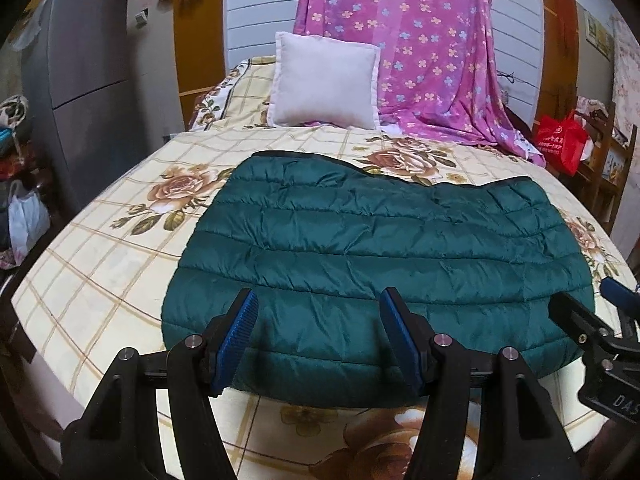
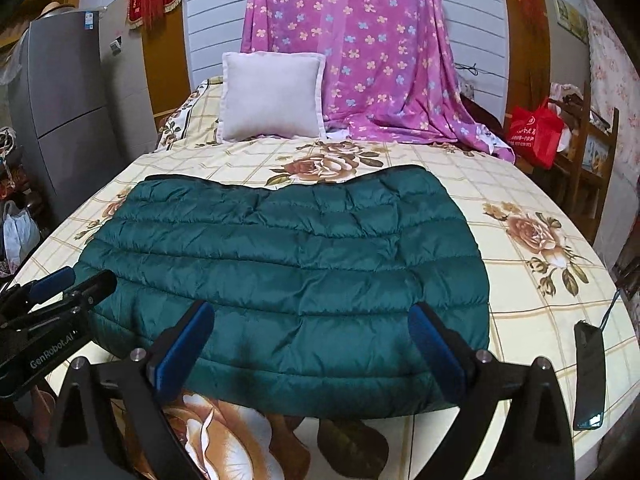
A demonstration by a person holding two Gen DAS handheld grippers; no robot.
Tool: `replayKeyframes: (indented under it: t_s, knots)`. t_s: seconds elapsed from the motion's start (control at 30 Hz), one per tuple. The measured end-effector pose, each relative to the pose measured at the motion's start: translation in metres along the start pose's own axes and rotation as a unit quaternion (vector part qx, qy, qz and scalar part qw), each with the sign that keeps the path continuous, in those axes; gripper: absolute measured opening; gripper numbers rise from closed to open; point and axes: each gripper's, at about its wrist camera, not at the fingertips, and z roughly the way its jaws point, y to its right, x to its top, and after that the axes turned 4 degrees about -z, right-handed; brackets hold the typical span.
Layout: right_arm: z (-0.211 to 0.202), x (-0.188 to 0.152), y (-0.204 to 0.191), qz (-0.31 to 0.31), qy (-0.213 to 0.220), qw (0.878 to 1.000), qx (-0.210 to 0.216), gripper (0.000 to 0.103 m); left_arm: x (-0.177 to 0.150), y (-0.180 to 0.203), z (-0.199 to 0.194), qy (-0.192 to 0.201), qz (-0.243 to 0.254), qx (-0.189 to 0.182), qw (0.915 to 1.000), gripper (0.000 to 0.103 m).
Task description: Fold large clothes
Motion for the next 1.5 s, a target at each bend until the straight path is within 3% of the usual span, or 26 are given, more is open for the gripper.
replayKeyframes:
  t_s: [0.93,1.5]
  knots:
    - [0.0070,-0.0014,0.0058,0.013,-0.010,1.000,0.002,0.100,-0.0019,0.0011,-0.0027,0.008,-0.001,-0.017,0.9998,0.044]
    - [0.0093,-0.0042,0.0026,0.015,-0.014,1.000,0.006,0.100,-0.0016,-0.0036,-0.0084,0.024,-0.008,-0.006,0.9997,0.044]
